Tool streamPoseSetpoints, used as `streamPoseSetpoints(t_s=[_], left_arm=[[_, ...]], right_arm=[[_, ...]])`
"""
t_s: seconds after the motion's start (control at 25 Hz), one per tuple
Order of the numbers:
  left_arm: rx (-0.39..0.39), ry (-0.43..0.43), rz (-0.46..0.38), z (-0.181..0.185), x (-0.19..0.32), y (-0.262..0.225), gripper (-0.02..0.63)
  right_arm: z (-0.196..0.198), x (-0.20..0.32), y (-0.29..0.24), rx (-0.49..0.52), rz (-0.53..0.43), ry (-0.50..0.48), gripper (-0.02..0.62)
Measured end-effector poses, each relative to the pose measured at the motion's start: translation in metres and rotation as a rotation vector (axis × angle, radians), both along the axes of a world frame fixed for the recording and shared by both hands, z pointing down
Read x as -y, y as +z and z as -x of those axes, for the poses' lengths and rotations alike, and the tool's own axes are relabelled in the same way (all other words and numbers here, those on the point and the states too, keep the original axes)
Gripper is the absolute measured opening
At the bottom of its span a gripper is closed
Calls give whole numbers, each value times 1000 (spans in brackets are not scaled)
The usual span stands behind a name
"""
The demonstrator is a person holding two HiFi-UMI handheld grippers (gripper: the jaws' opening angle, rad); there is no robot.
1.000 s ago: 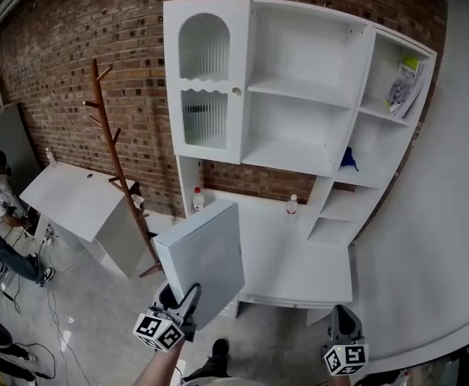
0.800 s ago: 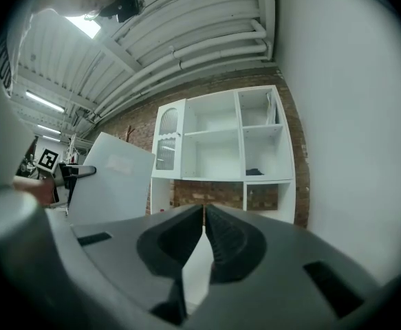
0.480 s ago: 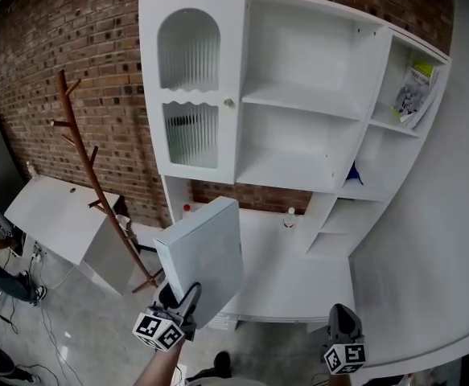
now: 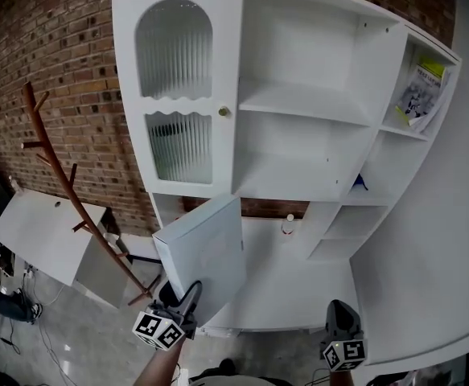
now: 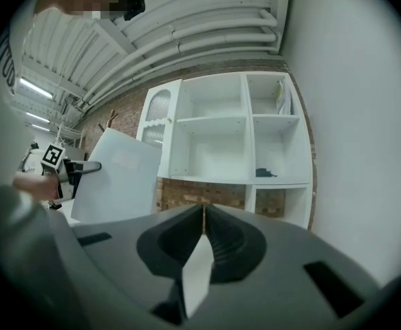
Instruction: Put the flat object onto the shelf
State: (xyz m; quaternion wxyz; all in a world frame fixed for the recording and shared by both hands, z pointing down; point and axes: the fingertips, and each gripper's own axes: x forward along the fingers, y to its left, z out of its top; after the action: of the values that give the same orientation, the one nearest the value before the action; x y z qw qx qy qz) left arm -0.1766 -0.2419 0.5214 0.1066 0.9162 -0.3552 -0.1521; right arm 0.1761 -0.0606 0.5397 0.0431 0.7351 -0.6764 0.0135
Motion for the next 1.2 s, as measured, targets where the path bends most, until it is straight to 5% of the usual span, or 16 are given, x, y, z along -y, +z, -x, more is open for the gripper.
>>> streamPoseSetpoints(t_s=[0.52, 1.2], left_arm=[[-67, 25, 60, -18, 17, -4, 285], [-189, -50, 5, -106, 38, -64, 285]], right_arm=[[-8, 25, 7, -8, 40, -16, 32], [-95, 123, 3, -9, 6, -224, 32]])
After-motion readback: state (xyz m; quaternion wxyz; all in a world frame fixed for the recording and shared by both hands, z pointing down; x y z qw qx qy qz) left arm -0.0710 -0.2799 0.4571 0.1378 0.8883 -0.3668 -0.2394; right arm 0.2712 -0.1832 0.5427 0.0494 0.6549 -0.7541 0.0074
